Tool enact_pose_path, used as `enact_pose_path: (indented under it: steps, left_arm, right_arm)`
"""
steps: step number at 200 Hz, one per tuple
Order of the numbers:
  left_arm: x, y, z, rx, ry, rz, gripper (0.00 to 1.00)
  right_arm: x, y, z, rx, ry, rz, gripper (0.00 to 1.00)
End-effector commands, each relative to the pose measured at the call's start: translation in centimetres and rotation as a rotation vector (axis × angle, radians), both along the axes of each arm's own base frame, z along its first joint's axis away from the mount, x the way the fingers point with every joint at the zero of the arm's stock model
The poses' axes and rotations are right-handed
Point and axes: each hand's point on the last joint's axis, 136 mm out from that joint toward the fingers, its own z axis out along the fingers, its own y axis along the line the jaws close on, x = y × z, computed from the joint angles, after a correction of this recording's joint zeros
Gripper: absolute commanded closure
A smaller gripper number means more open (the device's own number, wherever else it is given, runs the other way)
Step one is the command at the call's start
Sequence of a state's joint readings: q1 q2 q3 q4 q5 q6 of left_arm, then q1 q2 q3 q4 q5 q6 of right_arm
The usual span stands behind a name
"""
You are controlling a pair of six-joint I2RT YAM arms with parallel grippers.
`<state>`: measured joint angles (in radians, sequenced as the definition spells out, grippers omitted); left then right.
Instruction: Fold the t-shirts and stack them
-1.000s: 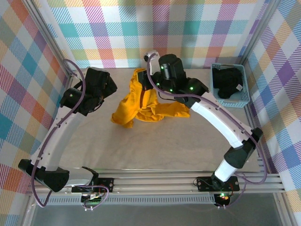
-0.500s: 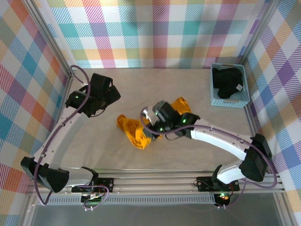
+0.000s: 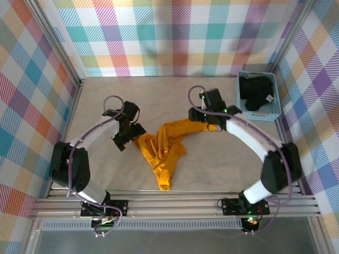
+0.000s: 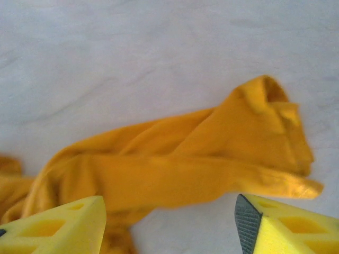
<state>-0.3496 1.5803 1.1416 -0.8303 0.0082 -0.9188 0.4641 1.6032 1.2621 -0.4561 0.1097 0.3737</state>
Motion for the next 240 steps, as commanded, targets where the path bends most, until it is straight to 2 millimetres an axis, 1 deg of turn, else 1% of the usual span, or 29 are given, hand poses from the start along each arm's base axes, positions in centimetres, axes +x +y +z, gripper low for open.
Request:
enact_pose_path:
  steps: [1,15,25,41,53,55,62,65,68,72,77,80,89,100,106,116,142,157,164,177,196,216,240]
  left_arm:
    - [2.5,-1.2,-1.2,-0.061,-0.043,0.015,0.15]
    - [2.8,-1.3,-2.7,-0.046,-0.01,0.004,0.22]
    - [3.0,-1.3,-3.6,-0.036,0.005,-0.002,0.25]
    - [3.3,-1.5,-4.7,-0.039,0.011,-0.006,0.3]
    - [3.8,-1.8,-5.2,-0.046,0.002,-0.012,0.37]
    - [3.9,-1.8,-5.4,-0.045,0.004,-0.014,0.39]
    - [4.2,-1.9,-5.7,-0.045,0.004,-0.023,0.52]
    - [4.3,-1.9,-5.8,-0.046,0.002,-0.029,0.62]
    - [4.4,-2.0,-5.9,-0.045,0.002,-0.034,0.69]
    - [4.6,-1.9,-6.0,-0.039,0.002,-0.038,0.83]
    - [4.7,-1.8,-6.0,-0.03,0.006,-0.038,0.96]
    - [4.8,-1.6,-6.0,-0.024,0.007,-0.037,1.0]
    - [5.4,-1.2,-5.6,-0.015,-0.004,-0.03,1.0]
    - [6.4,-0.5,-4.2,-0.004,-0.047,-0.02,1.0]
    - [7.2,-0.2,-3.0,0.003,-0.083,-0.022,1.0]
    - [8.5,0.5,-0.5,0.021,-0.145,-0.025,1.0]
    - [11.8,1.9,6.6,0.048,-0.309,-0.019,1.0]
    - [12.9,2.5,10.1,0.067,-0.387,-0.02,1.0]
    - [13.2,2.8,11.3,0.079,-0.41,-0.018,1.0]
    - [13.2,3.2,13.3,0.099,-0.443,-0.014,1.0]
    - [12.5,4.1,15.2,0.13,-0.478,0.001,1.0]
    - [11.4,5.0,16.9,0.167,-0.51,0.013,1.0]
    - [9.8,6.6,19.2,0.224,-0.558,0.036,1.0]
  right_arm:
    - [1.8,-2.0,-4.8,-0.026,0.171,-0.131,0.36]
    - [3.7,-3.0,-6.9,-0.031,0.23,-0.187,0.39]
    - [4.9,-3.7,-8.5,-0.044,0.262,-0.212,0.4]
    - [6.1,-4.5,-10.9,-0.075,0.313,-0.238,0.43]
    - [6.9,-4.7,-12.1,-0.075,0.331,-0.245,0.47]
    - [7.1,-4.6,-12.2,-0.068,0.332,-0.242,0.48]
    - [7.6,-4.4,-12.4,-0.051,0.328,-0.233,0.53]
    - [7.9,-4.4,-12.5,-0.05,0.326,-0.232,0.55]
    - [8.0,-4.3,-12.5,-0.05,0.324,-0.23,0.57]
    - [8.2,-4.3,-12.6,-0.051,0.322,-0.228,0.61]
    - [8.5,-4.3,-12.5,-0.051,0.318,-0.225,0.67]
    - [8.7,-4.3,-12.5,-0.051,0.317,-0.225,0.7]
    - [9.1,-4.3,-12.2,-0.046,0.31,-0.224,0.82]
    - [9.6,-4.3,-11.1,-0.037,0.279,-0.22,0.95]
    - [10.0,-4.3,-9.9,-0.032,0.242,-0.218,1.0]
    - [10.7,-4.4,-7.7,-0.024,0.172,-0.217,1.0]
    - [12.1,-4.8,-0.8,-0.006,0.011,-0.214,1.0]
    - [12.3,-5.1,2.2,-0.004,-0.044,-0.218,1.0]
    - [12.2,-5.3,3.4,-0.008,-0.063,-0.227,1.0]
    - [11.7,-6.0,5.3,-0.014,-0.099,-0.249,1.0]
    - [10.2,-7.1,7.3,-0.02,-0.13,-0.284,1.0]
    - [8.0,-7.9,8.9,-0.008,-0.156,-0.299,1.0]
    - [4.8,-9.0,10.7,0.001,-0.192,-0.305,1.0]
